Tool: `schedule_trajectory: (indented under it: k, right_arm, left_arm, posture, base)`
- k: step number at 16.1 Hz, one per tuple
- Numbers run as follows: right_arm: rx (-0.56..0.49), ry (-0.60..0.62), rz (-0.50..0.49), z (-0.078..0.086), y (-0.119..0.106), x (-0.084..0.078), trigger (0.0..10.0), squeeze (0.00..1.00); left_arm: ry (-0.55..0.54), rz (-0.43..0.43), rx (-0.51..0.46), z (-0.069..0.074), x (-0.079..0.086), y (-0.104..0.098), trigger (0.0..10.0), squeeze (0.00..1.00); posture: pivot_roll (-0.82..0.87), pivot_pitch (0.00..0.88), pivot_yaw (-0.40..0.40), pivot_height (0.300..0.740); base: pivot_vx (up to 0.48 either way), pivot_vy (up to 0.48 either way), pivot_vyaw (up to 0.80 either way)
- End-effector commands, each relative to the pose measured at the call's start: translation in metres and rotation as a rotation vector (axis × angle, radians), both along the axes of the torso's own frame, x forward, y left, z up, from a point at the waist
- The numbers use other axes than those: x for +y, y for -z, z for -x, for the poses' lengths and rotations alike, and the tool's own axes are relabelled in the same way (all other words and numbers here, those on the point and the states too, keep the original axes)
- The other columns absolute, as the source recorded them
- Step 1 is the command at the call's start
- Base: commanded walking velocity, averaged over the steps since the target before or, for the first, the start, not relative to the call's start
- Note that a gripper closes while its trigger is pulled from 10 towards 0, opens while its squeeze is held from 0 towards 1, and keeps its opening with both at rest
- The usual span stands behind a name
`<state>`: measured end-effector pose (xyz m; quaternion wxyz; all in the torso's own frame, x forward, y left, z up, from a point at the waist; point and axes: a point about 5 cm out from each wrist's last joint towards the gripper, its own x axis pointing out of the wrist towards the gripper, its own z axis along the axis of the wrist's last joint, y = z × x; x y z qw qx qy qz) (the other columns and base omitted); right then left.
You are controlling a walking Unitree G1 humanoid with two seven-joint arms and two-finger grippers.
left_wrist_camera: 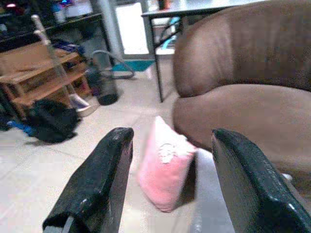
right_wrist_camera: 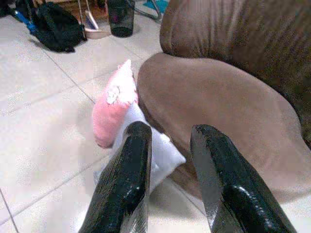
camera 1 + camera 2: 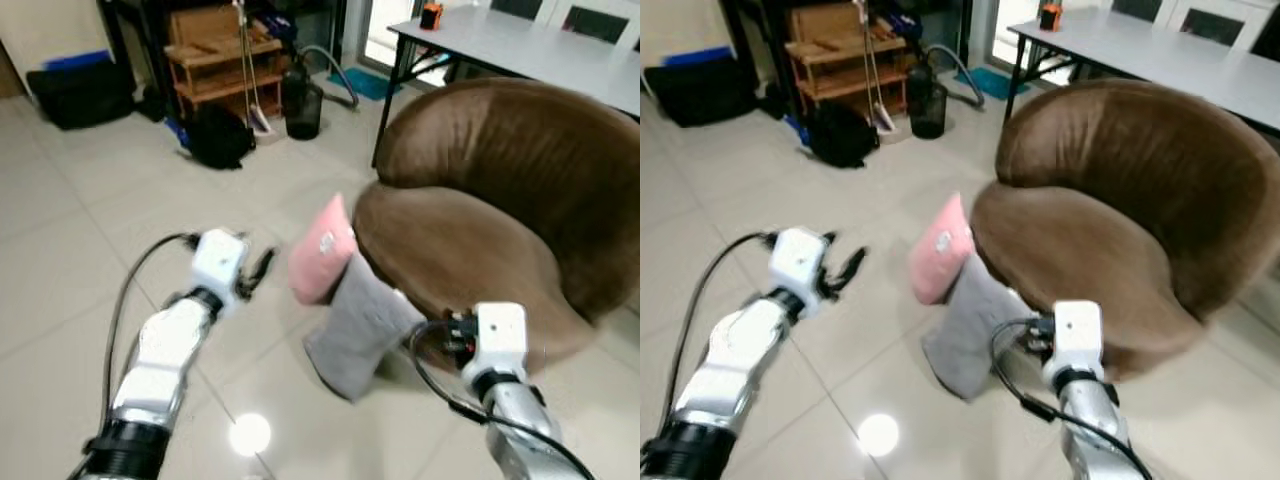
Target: Move the pillow to the sofa from floor
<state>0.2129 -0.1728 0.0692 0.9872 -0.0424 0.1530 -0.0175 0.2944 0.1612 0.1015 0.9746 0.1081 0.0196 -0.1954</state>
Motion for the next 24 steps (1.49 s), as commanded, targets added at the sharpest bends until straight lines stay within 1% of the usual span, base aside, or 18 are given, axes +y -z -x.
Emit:
schedule_trajectory:
  k: [1, 3, 5, 10, 18, 19, 20, 22, 23, 24]
  right_arm:
    - [0.011, 0.039, 0.024, 0.002, 0.003, -0.01, 10.0, 0.0]
    - [0.004, 0.045, 0.018, 0.001, 0.004, -0.009, 10.0, 0.0]
    - [0.009, 0.07, -0.009, 0.0, 0.006, -0.008, 10.0, 0.0]
    - [0.003, 0.066, -0.003, -0.002, 0.007, -0.008, 10.0, 0.0]
    - [-0.005, 0.069, 0.013, -0.002, 0.008, -0.012, 10.0, 0.0]
    - [-0.004, 0.059, 0.015, -0.002, 0.008, -0.011, 10.0, 0.0]
    - [-0.001, 0.055, 0.011, -0.002, 0.008, -0.011, 10.0, 0.0]
    - [-0.003, 0.056, -0.002, -0.002, 0.008, -0.011, 10.0, 0.0]
    - [-0.005, 0.058, -0.001, -0.001, 0.007, -0.011, 10.0, 0.0]
    - [-0.005, 0.058, 0.0, -0.001, 0.008, -0.012, 10.0, 0.0]
  left_arm:
    - [0.05, 0.001, -0.019, -0.003, -0.013, -0.005, 10.0, 0.0]
    - [0.052, -0.001, -0.024, -0.004, -0.012, -0.007, 10.0, 0.0]
    - [0.057, -0.002, -0.029, -0.005, -0.012, -0.008, 10.0, 0.0]
    - [0.068, -0.005, -0.036, -0.007, -0.013, -0.009, 10.0, 0.0]
    - [0.091, -0.006, -0.025, -0.006, -0.017, -0.007, 10.0, 0.0]
    - [0.106, 0.009, -0.018, -0.004, -0.019, -0.005, 10.0, 0.0]
    - [0.112, -0.001, -0.013, -0.003, -0.019, -0.003, 10.0, 0.0]
    - [0.117, -0.017, -0.019, -0.001, -0.022, -0.001, 10.0, 0.0]
    - [0.097, -0.02, -0.036, -0.001, -0.02, 0.0, 10.0, 0.0]
    - [0.085, -0.025, -0.028, -0.001, -0.019, 0.002, 10.0, 0.0]
  posture:
    - [0.02, 0.017, 0.007, 0.74]
    - [0.02, 0.014, 0.007, 0.74]
    - [0.03, 0.003, 0.007, 0.74]
    - [0.04, 0.0, 0.009, 0.74]
    - [0.04, 0.0, 0.006, 0.74]
    - [0.04, 0.0, 0.003, 0.74]
    - [0.04, 0.0, 0.002, 0.74]
    - [0.04, 0.0, -0.001, 0.721]
    - [0.03, 0.003, -0.001, 0.701]
    - [0.03, 0.005, -0.001, 0.691]
  base:
    - [0.352, 0.0, 0.0]
    - [0.354, 0.0, 0.0]
    - [0.362, 0.0, -0.21]
    - [0.37, 0.0, -0.8]
    - [0.368, 0.0, 0.0]
    - [0.0, 0.0, 0.0]
    - [0.0, 0.0, 0.0]
    - [0.0, 0.0, 0.0]
    - [0.0, 0.0, 0.0]
    - [0.0, 0.0, 0.0]
